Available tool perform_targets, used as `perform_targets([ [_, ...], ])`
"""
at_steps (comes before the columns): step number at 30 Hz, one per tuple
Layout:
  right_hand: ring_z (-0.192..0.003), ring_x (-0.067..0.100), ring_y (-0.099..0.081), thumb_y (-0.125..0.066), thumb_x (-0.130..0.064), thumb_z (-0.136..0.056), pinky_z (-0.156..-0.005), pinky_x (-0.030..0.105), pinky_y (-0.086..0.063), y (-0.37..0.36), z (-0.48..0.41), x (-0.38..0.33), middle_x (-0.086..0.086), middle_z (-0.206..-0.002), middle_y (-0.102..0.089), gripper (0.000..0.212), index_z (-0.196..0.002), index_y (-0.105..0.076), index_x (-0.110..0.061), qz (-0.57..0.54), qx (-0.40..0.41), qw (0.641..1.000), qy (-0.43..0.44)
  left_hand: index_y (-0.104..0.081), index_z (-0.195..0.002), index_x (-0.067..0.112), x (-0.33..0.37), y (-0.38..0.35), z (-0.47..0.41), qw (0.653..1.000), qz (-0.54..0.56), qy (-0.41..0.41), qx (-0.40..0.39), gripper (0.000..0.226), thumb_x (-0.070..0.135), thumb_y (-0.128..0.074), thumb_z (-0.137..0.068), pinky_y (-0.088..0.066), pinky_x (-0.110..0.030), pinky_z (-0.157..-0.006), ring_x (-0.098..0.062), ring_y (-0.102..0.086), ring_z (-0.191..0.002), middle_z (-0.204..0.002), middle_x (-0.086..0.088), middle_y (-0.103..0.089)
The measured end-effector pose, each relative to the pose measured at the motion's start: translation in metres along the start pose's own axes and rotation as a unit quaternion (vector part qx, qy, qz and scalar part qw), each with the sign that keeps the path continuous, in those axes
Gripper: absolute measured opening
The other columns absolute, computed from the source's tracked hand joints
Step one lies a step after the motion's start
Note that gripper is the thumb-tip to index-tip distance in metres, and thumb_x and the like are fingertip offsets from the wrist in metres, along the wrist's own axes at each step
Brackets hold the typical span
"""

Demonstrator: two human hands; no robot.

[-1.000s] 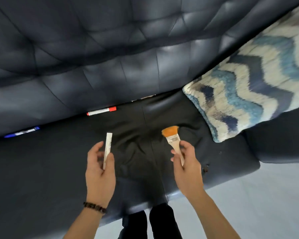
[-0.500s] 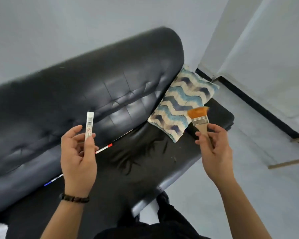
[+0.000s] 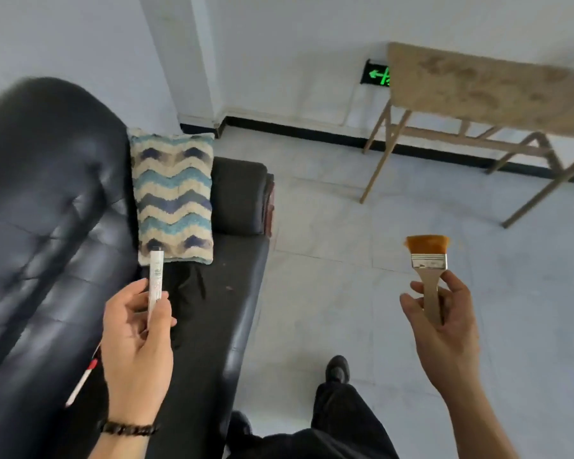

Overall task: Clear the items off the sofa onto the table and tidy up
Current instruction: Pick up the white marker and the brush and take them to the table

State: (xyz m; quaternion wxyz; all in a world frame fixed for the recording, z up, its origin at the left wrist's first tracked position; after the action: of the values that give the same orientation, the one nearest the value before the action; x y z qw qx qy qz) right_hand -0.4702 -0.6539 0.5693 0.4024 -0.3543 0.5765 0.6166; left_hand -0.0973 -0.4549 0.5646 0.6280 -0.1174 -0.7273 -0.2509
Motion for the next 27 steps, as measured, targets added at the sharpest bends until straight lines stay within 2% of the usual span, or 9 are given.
perform_targets([
  [6, -0.086, -0.006, -0.059, -0.068, -0.018, -0.089, -0.067, 0.016, -0.041, 0.117, -0.066, 0.066, -0.016, -0.111, -0.063, 0.056, -0.136, -0.04, -0.028, -0.033, 0.091, 0.995, -0.025, -0.053, -0.112, 0.033, 0.06, -0.188, 0.016, 0.992, -0.016, -0.076, -0.104, 0.026, 0.018, -0.059, -0.093, -0.051, -0.012, -0.062, -0.005, -0.062, -0.072, -0.101, 0.006, -0.063],
  [10, -0.089, -0.002, -0.061, -0.07, -0.02, -0.088, -0.068, 0.015, -0.042, 0.187, -0.126, 0.103, -0.017, -0.112, -0.063, 0.055, -0.133, -0.04, -0.032, -0.036, 0.114, 0.992, -0.041, -0.05, -0.124, 0.021, 0.088, -0.311, 0.038, 0.982, -0.044, -0.107, -0.152, 0.033, 0.018, -0.06, -0.092, -0.054, -0.027, -0.068, -0.016, -0.062, -0.082, -0.107, -0.002, -0.061],
  [12, -0.091, 0.002, -0.062, -0.07, -0.02, -0.087, -0.069, 0.014, -0.042, 0.221, -0.155, 0.109, -0.018, -0.111, -0.063, 0.054, -0.13, -0.04, -0.035, -0.031, 0.129, 0.99, -0.042, -0.049, -0.125, 0.018, 0.109, -0.365, 0.047, 0.974, -0.063, -0.133, -0.173, 0.036, 0.017, -0.061, -0.092, -0.053, -0.017, -0.068, -0.007, -0.061, -0.085, -0.104, 0.004, -0.06],
  [14, -0.09, 0.0, -0.061, -0.07, -0.02, -0.087, -0.067, 0.012, -0.041, 0.25, -0.183, 0.113, -0.019, -0.11, -0.062, 0.055, -0.132, -0.041, -0.032, -0.031, 0.137, 0.989, -0.052, -0.05, -0.126, 0.014, 0.128, -0.41, 0.052, 0.968, -0.072, -0.147, -0.189, 0.037, 0.015, -0.062, -0.091, -0.049, -0.007, -0.068, 0.005, -0.058, -0.085, -0.1, 0.022, -0.056],
  [17, -0.089, -0.004, -0.06, -0.069, -0.019, -0.088, -0.067, 0.012, -0.04, 0.282, -0.228, 0.122, -0.017, -0.11, -0.063, 0.055, -0.135, -0.041, -0.029, -0.036, 0.145, 0.987, -0.063, -0.049, -0.125, 0.019, 0.142, -0.466, 0.05, 0.965, -0.064, -0.147, -0.208, 0.037, 0.015, -0.061, -0.091, -0.048, -0.005, -0.067, 0.006, -0.058, -0.082, -0.095, 0.035, -0.056],
  [19, -0.089, -0.003, -0.061, -0.069, -0.018, -0.088, -0.068, 0.014, -0.041, 0.293, -0.265, 0.134, -0.017, -0.11, -0.063, 0.056, -0.135, -0.041, -0.028, -0.034, 0.146, 0.986, -0.07, -0.048, -0.123, 0.023, 0.14, -0.505, 0.041, 0.965, -0.066, -0.139, -0.211, 0.036, 0.016, -0.062, -0.091, -0.048, -0.005, -0.067, 0.0, -0.059, -0.083, -0.096, 0.031, -0.057],
  [22, -0.089, -0.004, -0.061, -0.069, -0.019, -0.088, -0.068, 0.014, -0.041, 0.305, -0.333, 0.158, -0.017, -0.111, -0.063, 0.055, -0.135, -0.041, -0.029, -0.023, 0.152, 0.984, -0.088, -0.05, -0.125, 0.016, 0.127, -0.576, 0.022, 0.967, -0.077, -0.122, -0.212, 0.037, 0.025, -0.063, -0.091, -0.048, -0.005, -0.064, -0.011, -0.059, -0.084, -0.101, 0.012, -0.058],
  [24, -0.088, -0.005, -0.061, -0.069, -0.019, -0.088, -0.067, 0.012, -0.04, 0.313, -0.384, 0.169, -0.017, -0.111, -0.063, 0.055, -0.134, -0.042, -0.03, -0.017, 0.157, 0.982, -0.1, -0.05, -0.126, 0.015, 0.117, -0.629, 0.005, 0.97, -0.079, -0.098, -0.209, 0.036, 0.023, -0.062, -0.092, -0.048, -0.011, -0.061, -0.021, -0.059, -0.083, -0.105, 0.001, -0.059],
  [27, -0.087, -0.007, -0.06, -0.069, -0.019, -0.088, -0.067, 0.011, -0.039, 0.334, -0.47, 0.17, -0.016, -0.111, -0.063, 0.055, -0.135, -0.042, -0.029, -0.002, 0.166, 0.98, -0.108, -0.05, -0.124, 0.017, 0.122, -0.721, -0.026, 0.973, -0.067, -0.076, -0.209, 0.034, 0.015, -0.061, -0.092, -0.046, -0.013, -0.056, -0.028, -0.059, -0.082, -0.107, 0.0, -0.059],
])
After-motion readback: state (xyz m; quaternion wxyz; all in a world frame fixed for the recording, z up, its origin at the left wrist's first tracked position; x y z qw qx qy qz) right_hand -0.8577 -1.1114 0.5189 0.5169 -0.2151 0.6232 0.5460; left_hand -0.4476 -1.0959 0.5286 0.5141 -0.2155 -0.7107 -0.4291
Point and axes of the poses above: each hand's wrist, its own z-axis away from the middle knuckle, its own y-axis out of the back of the hand, x = y × z, the point moved 9 cm from there along -z, towards the middle knuckle
